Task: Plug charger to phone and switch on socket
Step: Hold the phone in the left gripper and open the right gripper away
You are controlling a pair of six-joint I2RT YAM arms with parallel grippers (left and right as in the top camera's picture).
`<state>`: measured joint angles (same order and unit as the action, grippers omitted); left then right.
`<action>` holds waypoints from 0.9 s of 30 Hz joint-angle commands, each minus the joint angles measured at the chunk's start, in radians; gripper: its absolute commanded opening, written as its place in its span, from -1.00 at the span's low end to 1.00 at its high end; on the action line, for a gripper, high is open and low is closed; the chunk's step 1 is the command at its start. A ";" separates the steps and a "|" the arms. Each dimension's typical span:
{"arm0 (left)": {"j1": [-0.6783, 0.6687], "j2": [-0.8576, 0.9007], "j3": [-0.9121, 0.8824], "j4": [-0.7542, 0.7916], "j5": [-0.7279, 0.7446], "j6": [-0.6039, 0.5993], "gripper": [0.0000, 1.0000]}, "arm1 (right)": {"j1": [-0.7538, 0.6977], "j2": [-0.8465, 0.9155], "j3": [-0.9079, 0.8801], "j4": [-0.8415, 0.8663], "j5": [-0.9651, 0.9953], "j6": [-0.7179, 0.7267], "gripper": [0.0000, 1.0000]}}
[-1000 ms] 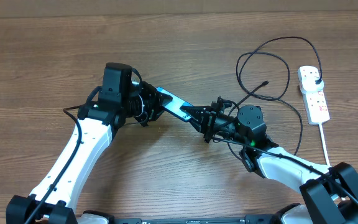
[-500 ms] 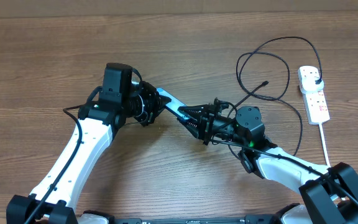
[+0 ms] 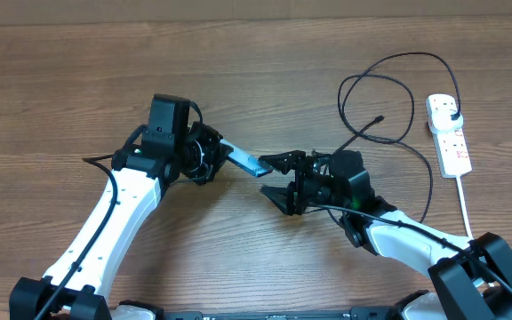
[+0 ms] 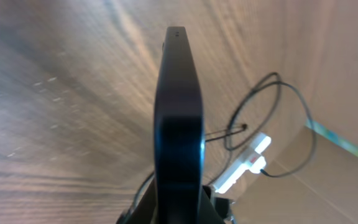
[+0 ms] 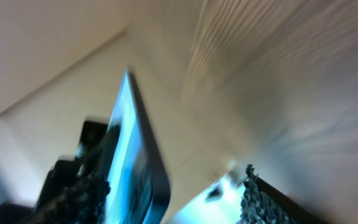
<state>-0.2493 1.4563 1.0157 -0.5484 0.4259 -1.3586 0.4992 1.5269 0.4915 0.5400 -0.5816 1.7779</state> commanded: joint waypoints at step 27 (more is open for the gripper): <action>0.063 -0.002 -0.003 0.018 0.155 -0.055 -0.91 | 0.003 -0.012 0.007 -0.291 0.460 -0.718 0.93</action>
<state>-0.1650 1.4563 1.0130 -0.5350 0.5430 -1.4147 0.4992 1.5166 0.4953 0.2390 -0.0975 1.1465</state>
